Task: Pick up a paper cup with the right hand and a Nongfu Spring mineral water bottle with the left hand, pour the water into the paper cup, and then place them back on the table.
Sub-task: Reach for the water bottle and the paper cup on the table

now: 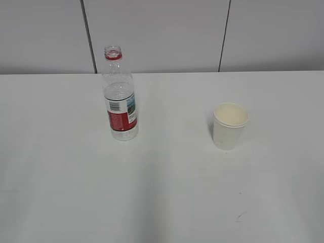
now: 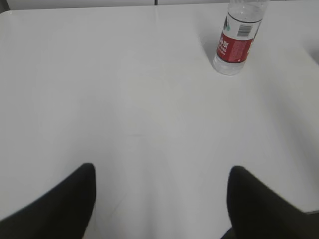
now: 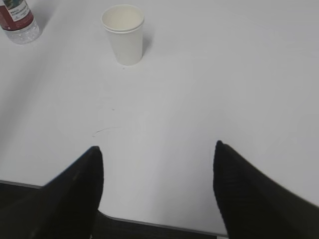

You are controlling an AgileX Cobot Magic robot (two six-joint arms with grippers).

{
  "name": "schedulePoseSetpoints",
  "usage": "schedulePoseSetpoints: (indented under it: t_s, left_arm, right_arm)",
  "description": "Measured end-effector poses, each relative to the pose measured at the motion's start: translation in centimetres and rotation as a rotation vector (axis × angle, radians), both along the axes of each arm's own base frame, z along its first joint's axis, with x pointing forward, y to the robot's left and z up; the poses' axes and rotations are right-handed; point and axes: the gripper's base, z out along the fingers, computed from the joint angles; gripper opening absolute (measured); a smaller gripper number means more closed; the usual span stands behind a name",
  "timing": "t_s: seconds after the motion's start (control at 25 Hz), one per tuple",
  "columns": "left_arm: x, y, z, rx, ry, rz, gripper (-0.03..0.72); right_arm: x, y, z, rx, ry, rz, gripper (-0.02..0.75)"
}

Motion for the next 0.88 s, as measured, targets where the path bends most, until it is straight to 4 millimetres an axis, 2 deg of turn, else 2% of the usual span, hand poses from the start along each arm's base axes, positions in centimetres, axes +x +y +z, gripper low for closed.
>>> schedulePoseSetpoints:
  t_s: [0.88]
  left_arm:
    - [0.00, 0.00, 0.00, 0.000, 0.000, 0.000, 0.502]
  right_arm:
    - [0.00, 0.00, 0.00, 0.000, 0.000, 0.000, 0.515]
